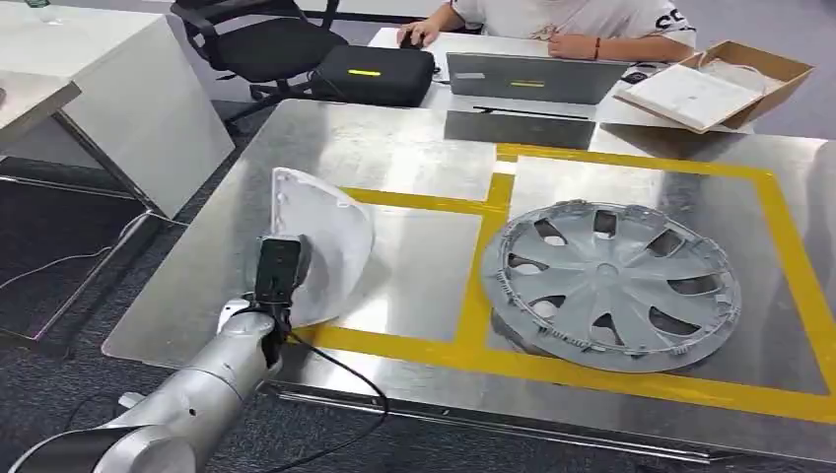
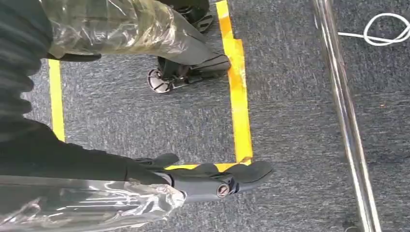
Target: Take the parts from the cabinet and place them on the table.
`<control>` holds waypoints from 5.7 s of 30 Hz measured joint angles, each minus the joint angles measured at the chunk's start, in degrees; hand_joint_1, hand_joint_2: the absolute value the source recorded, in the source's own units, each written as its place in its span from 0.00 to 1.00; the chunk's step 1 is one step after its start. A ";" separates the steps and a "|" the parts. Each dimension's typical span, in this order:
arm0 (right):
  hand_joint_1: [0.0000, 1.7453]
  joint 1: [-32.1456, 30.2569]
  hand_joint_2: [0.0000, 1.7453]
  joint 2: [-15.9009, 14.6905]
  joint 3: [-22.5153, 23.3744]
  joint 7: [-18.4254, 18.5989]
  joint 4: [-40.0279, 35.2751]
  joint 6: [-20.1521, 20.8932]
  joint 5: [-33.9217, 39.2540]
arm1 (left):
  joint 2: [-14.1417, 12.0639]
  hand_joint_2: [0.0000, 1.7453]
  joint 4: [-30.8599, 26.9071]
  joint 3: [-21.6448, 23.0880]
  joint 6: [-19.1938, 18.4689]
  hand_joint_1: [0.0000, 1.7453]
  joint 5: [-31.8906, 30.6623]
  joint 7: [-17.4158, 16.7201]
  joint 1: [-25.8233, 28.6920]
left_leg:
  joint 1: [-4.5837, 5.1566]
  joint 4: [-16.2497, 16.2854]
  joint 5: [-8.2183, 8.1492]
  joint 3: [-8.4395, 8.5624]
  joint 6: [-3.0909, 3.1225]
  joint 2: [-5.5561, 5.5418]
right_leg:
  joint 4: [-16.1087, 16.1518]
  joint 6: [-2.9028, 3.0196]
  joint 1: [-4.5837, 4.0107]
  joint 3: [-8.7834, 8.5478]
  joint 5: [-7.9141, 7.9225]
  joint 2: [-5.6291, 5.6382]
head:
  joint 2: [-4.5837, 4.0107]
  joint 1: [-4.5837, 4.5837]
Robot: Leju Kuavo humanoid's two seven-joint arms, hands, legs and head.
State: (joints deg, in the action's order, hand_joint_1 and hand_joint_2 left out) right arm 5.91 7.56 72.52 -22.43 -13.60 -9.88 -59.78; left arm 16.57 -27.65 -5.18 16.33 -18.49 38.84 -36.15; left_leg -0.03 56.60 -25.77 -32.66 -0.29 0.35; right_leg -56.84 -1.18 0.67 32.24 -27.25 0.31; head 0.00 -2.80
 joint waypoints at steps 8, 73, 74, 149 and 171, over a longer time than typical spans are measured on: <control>0.00 -0.02 1.00 0.00 0.00 0.02 0.00 -0.02 0.13 | -0.24 1.00 0.26 -0.39 1.57 0.00 -0.44 -0.42 0.01 | 0.00 0.00 0.00 0.00 0.00 0.00 | 0.00 0.00 0.00 0.00 0.00 0.00 | 0.00 0.00; 0.00 -0.09 1.00 0.35 -0.02 1.84 0.15 -0.52 -0.48 | -0.57 0.00 -21.90 4.87 3.19 0.00 -6.75 -9.66 -3.53 | 0.02 0.01 0.01 0.01 0.01 0.00 | 0.00 -0.01 0.01 0.00 0.01 0.00 | 0.00 0.00; 0.00 -0.09 0.00 0.35 -0.02 1.79 0.15 -0.55 -0.39 | -0.46 0.00 -21.90 4.98 3.06 0.00 -6.71 -9.64 -3.52 | 0.02 0.01 0.01 0.01 0.01 0.00 | 0.00 -0.01 0.01 0.00 0.01 0.00 | 0.00 -0.02; 0.00 -0.02 1.00 0.66 -0.42 -1.44 0.55 1.40 0.35 | 1.53 0.00 -23.32 8.70 3.37 0.00 -5.75 -8.63 -2.69 | -0.50 0.91 0.65 -1.79 1.36 -0.41 | -0.26 -1.89 0.78 0.92 -0.01 -0.06 | 0.00 0.20; 0.00 -0.05 1.00 0.81 -0.42 -1.57 0.57 1.40 0.52 | 1.77 0.00 -22.99 9.18 4.07 0.00 -5.60 -8.79 -1.88 | -0.45 16.73 -7.10 -7.81 -1.25 -0.46 | -0.29 0.66 0.54 1.78 1.41 -0.34 | 0.00 -0.09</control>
State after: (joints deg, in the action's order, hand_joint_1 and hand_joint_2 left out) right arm 5.86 8.37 72.11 -24.00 -13.03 -8.48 -59.25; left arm 18.34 -50.64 4.00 20.39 -24.09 30.05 -38.03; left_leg -0.47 73.33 -32.87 -40.47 -1.54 -0.11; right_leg -57.12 -0.53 1.21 34.02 -25.83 -0.03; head 0.00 -2.89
